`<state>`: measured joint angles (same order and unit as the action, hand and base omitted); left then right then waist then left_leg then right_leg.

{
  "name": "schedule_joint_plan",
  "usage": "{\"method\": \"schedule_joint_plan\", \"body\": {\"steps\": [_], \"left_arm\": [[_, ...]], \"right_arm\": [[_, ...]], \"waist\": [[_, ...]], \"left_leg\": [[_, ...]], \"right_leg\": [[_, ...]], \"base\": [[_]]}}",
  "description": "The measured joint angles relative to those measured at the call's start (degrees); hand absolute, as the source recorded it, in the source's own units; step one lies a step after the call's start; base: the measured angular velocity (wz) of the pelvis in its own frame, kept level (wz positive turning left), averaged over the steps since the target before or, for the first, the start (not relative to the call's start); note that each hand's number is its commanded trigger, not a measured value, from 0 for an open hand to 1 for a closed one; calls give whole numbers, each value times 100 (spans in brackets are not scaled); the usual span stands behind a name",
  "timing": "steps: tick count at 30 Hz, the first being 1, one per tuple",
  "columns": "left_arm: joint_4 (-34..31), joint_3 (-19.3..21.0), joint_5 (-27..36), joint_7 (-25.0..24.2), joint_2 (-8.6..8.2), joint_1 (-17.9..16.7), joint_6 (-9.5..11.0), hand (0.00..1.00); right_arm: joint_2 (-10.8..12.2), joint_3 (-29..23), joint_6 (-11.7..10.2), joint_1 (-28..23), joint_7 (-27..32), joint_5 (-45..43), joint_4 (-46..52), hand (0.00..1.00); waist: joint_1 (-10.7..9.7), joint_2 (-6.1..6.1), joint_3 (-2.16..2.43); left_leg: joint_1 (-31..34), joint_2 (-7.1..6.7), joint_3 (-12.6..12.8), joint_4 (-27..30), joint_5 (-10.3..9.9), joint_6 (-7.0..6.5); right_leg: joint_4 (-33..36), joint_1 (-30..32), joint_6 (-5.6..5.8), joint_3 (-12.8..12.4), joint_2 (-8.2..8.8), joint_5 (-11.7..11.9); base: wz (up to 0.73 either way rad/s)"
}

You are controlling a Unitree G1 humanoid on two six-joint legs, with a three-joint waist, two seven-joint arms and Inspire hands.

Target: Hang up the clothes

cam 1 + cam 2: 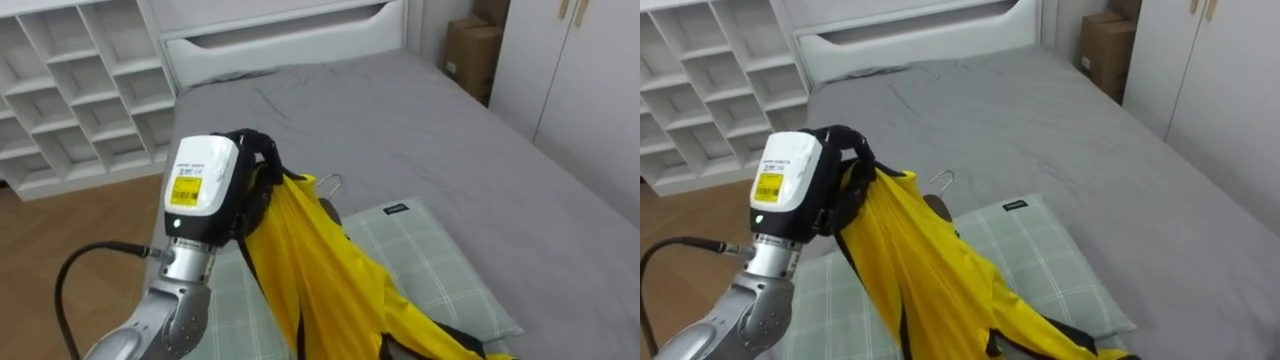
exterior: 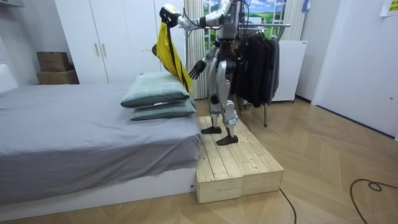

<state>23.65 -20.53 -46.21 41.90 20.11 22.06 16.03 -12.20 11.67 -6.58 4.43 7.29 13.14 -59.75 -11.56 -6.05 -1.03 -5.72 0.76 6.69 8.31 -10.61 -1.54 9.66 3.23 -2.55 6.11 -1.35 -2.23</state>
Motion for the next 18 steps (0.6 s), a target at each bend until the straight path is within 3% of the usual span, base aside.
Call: {"method": "schedule_joint_plan", "body": {"steps": [6,14,18], "left_arm": [[-120,-5,-338,-9,13,-31,9,100],[-256,3,-602,-291,12,-36,-266,100],[-559,3,-758,-337,12,-37,-334,100]], "right_arm": [[-61,-8,-5,-29,30,-104,958,0],[-81,-137,-1,-23,19,-350,1795,0],[-125,-148,-4,-23,21,-347,2270,0]], "waist": [[118,-37,-6],[273,-15,7],[299,61,46]], "left_leg": [[-4,8,11,13,-14,-4],[-20,31,24,42,-16,2],[-94,51,17,36,-16,2]], "right_leg": [[-7,2,-30,9,-17,-2],[4,2,-38,33,25,-15],[9,-58,-39,24,23,-24]], "base": [[1],[1],[0]]}}
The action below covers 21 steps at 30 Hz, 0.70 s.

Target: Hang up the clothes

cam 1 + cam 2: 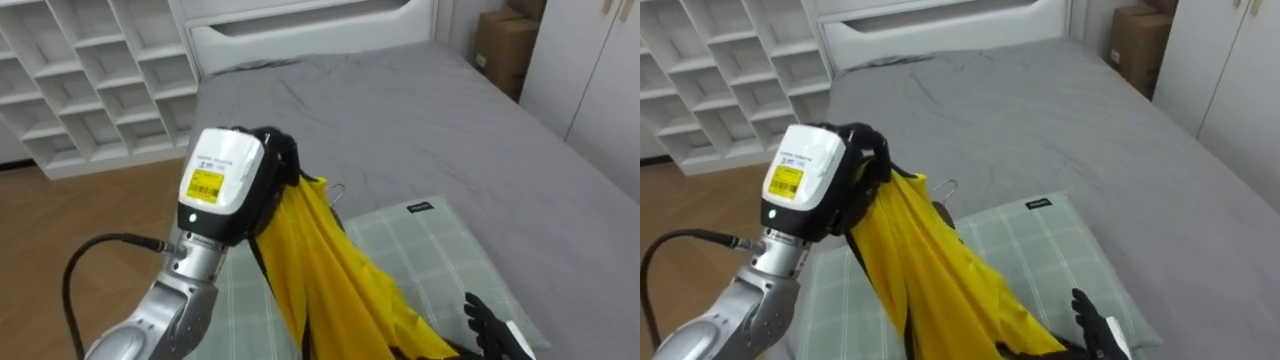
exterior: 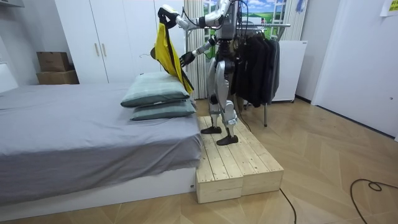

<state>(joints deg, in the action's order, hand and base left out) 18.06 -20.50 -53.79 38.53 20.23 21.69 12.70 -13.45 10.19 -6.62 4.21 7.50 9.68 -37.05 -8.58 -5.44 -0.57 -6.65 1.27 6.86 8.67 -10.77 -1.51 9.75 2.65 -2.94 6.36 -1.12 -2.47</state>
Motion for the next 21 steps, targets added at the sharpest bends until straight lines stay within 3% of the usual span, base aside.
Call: {"method": "schedule_joint_plan", "body": {"steps": [2,7,10,15,21], "left_arm": [[-144,-5,-120,-12,27,-2,-26,100],[-445,-28,-221,-32,133,-12,-104,100],[-452,-97,-219,-32,225,-16,-104,100],[-458,-120,-218,-32,345,-27,-67,100],[-516,-119,-341,-32,374,-27,-64,100]], "right_arm": [[-5,-13,-1,1,-3,34,8,0],[-38,-17,1,1,-10,349,245,0],[-40,-19,1,1,18,505,367,0],[-42,-26,1,-2,214,573,793,0],[-41,-27,1,-2,265,676,1026,0]], "waist": [[49,45,19],[90,56,16],[91,53,17],[105,-6,30],[118,-90,27]], "left_leg": [[-39,1,28,0,-1,1],[-51,-4,42,-19,-30,1],[-60,-13,43,-18,-32,4],[-66,-1,70,-27,-38,14],[-75,15,62,-23,-49,33]], "right_leg": [[2,-28,-3,-24,-9,-4],[6,-53,42,-42,-17,-32],[16,-74,12,-44,-19,-10],[3,-75,-29,-78,-53,17],[-10,-66,-37,-121,-87,15]], "base": [[-5],[-2],[0],[-3],[-3]]}}
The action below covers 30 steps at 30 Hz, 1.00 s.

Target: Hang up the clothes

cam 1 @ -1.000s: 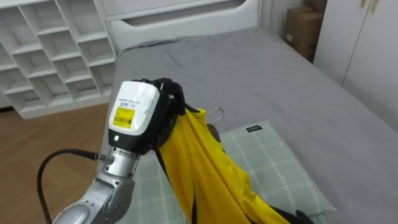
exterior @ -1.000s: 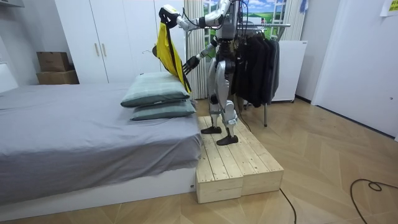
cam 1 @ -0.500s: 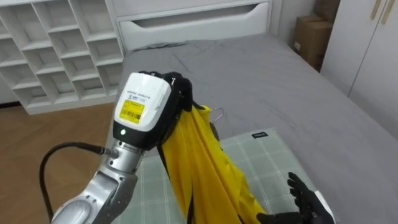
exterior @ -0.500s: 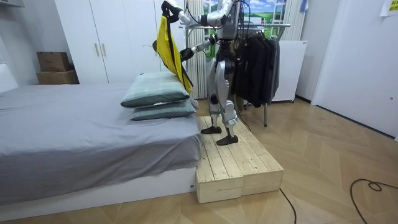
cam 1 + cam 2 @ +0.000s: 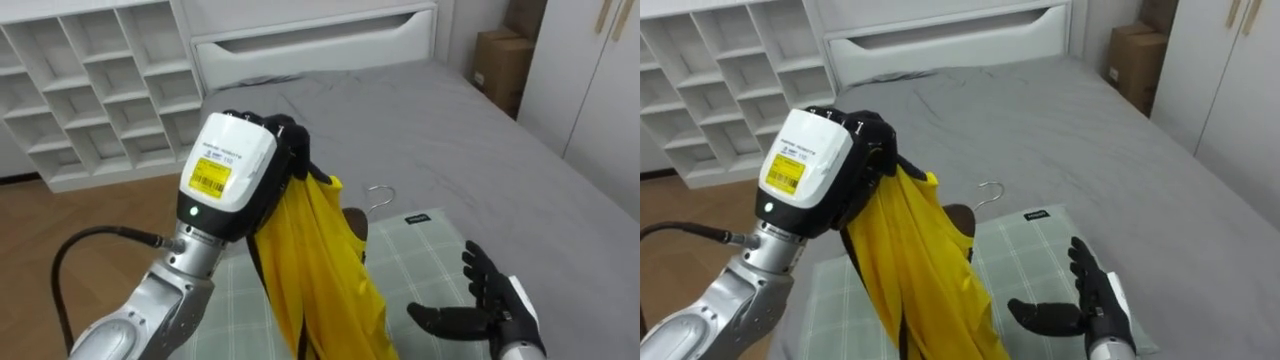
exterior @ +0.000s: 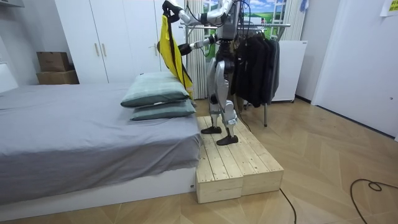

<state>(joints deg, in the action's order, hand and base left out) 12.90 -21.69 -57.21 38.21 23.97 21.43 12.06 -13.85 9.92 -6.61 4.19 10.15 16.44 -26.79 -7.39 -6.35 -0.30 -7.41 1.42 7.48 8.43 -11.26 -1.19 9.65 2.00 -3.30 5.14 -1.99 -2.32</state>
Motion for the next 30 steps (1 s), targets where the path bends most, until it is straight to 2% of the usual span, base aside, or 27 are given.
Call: {"method": "schedule_joint_plan", "body": {"steps": [6,11,16,18,22,30], "left_arm": [[-484,0,-108,-1,2,4,41,100],[-504,3,-107,-113,10,19,46,100],[-511,3,-114,-218,12,102,35,100],[-563,3,-114,-256,19,146,29,100],[-1021,7,-114,-272,148,149,-15,100],[-1104,7,-138,-281,139,158,-114,100]], "right_arm": [[10,1,-1,0,33,153,8,0],[73,8,-27,3,-2,162,-113,0],[79,22,-29,2,-37,488,-318,0],[82,32,-29,2,-38,719,-323,0],[84,31,-27,0,-126,1297,-323,0],[192,36,-12,-1,-536,1725,-465,0]], "waist": [[-11,-4,-1],[-13,-1,-5],[31,-51,-48],[44,-54,-47],[57,-80,-41],[98,-105,-32]], "left_leg": [[-4,5,2,6,-6,9],[-4,5,0,9,-7,10],[22,1,-2,-4,-28,-1],[34,5,-1,-8,-30,0],[78,10,1,-2,-33,7],[79,12,-11,0,-33,8]], "right_leg": [[-2,2,-1,13,3,-12],[-12,-3,9,6,5,-22],[-8,32,25,-14,-4,-38],[-11,44,22,-16,-11,-36],[-36,64,13,-4,-16,-31],[-105,18,15,42,-3,-29]], "base": [[0],[0],[0],[0],[0],[2]]}}
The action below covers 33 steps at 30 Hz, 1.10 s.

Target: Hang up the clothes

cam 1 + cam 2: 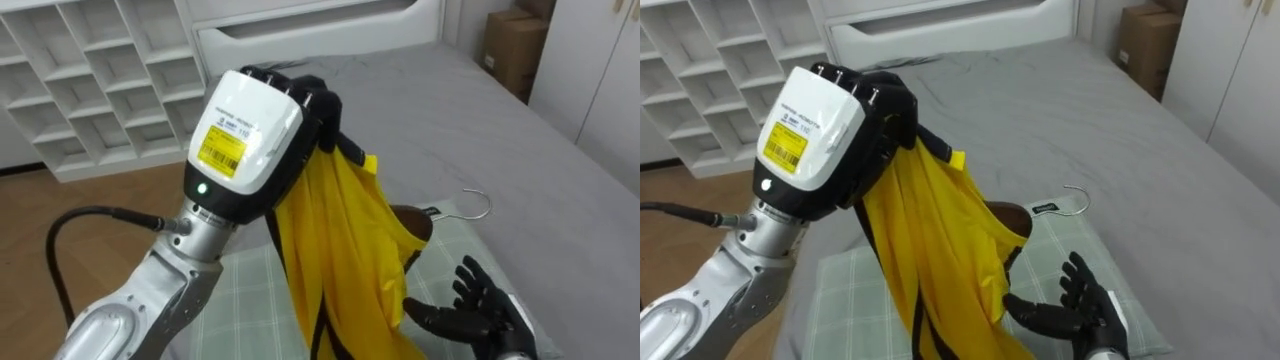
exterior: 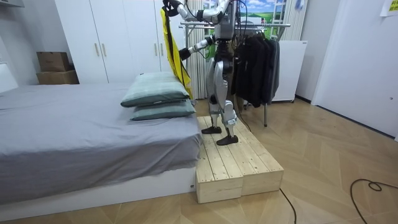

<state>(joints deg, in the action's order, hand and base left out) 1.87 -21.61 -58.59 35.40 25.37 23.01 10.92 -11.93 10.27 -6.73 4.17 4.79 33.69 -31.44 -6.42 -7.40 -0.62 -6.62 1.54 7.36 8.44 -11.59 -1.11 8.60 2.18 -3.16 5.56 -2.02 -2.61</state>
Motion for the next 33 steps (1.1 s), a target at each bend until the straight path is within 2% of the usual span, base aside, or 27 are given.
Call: {"method": "schedule_joint_plan", "body": {"steps": [5,14,19,22,27,33], "left_arm": [[-2,1,-84,-10,-28,0,-23,100],[-1,1,-62,-7,-25,55,-112,100],[-1,0,-62,-7,-26,290,-123,100],[-1,0,-61,-7,-28,458,-209,100],[0,-4,-56,-8,-243,480,-442,100],[0,-18,-60,-10,-354,480,-484,100]], "right_arm": [[0,47,17,0,-181,210,0,0],[-7,628,50,110,-274,1050,-22,0],[-12,771,50,234,-426,1440,-122,0],[2,884,54,241,-522,1632,-123,0],[94,908,129,397,-624,1977,-184,0],[105,1138,135,652,-640,2332,-183,0]], "waist": [[56,-3,-1],[80,2,-4],[144,3,-7],[201,-8,-14],[213,-54,-54],[208,-49,-69]], "left_leg": [[-2,-1,-2,-5,-1,1],[5,-1,-49,10,0,0],[15,-6,-92,19,0,0],[16,-1,-110,18,0,0],[13,-6,-123,11,0,0],[13,-9,-123,12,0,0]], "right_leg": [[-7,0,4,4,1,-3],[6,1,3,17,8,-3],[4,0,4,54,16,-3],[4,-5,1,86,16,-2],[1,-20,3,103,24,-3],[1,-23,7,112,33,-8]], "base": [[0],[0],[3],[4],[0],[0]]}}
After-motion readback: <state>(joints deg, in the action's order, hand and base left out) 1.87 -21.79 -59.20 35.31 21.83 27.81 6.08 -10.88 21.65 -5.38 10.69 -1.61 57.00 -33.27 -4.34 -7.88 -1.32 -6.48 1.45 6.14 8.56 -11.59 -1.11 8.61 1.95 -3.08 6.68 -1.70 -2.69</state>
